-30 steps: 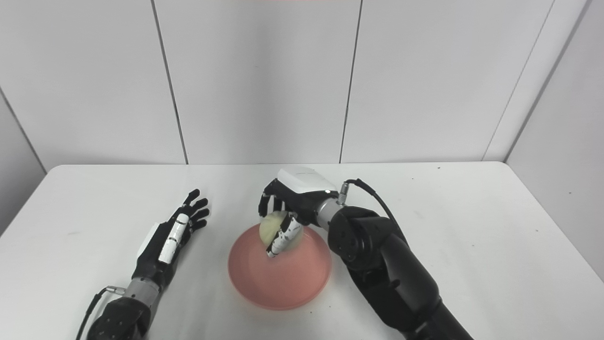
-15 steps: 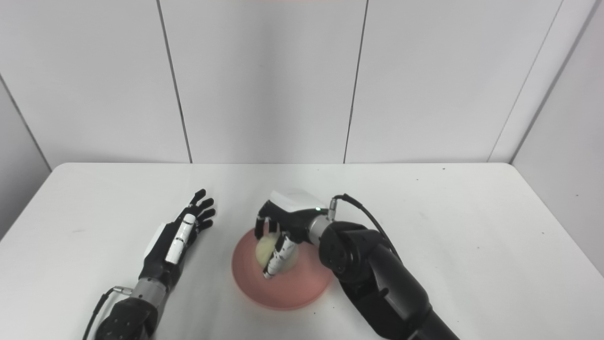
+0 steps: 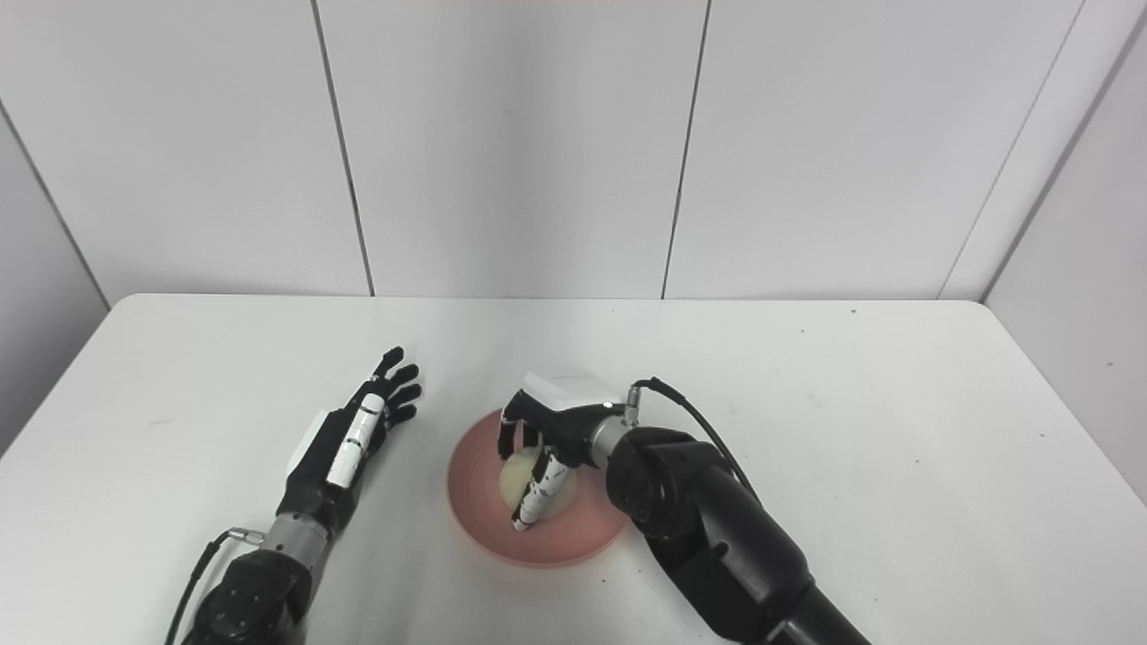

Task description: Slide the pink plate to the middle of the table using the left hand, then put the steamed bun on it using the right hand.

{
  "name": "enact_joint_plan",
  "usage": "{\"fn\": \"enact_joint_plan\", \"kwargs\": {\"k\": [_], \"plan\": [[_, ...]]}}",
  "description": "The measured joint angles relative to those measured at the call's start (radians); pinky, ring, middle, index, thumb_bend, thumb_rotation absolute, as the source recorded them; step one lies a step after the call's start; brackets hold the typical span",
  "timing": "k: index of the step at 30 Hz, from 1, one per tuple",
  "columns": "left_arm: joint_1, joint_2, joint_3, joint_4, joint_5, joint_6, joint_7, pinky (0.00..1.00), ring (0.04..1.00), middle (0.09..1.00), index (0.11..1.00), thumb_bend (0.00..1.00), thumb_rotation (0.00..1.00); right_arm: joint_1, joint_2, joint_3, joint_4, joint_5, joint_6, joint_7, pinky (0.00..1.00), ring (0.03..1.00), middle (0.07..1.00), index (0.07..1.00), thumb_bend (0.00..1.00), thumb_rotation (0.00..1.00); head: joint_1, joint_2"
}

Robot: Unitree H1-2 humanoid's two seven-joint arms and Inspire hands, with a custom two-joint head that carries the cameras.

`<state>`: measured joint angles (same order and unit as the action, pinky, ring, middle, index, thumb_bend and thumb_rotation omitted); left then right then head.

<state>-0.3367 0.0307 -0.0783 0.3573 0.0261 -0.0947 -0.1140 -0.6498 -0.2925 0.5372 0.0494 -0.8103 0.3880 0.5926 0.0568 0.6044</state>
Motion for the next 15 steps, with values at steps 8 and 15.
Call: {"fn": "enact_joint_plan", "kwargs": {"k": [8, 15], "plan": [[0.002, -0.001, -0.002, -0.003, 0.000, 0.001, 0.000, 0.89, 0.908, 0.935, 0.954, 0.47, 1.00, 0.000, 0.002, 0.007, -0.003, -0.010, -0.003, -0.015, 0.34, 0.439, 0.437, 0.532, 0.52, 0.00, 0.000, 0.002], [0.002, -0.002, -0.004, -0.008, 0.001, 0.003, 0.000, 0.89, 0.904, 0.932, 0.951, 0.47, 1.00, 0.000, -0.018, 0.034, -0.118, -0.095, 0.048, 0.131, 0.50, 0.653, 0.739, 0.766, 0.81, 0.41, -0.003, 0.000]]}}
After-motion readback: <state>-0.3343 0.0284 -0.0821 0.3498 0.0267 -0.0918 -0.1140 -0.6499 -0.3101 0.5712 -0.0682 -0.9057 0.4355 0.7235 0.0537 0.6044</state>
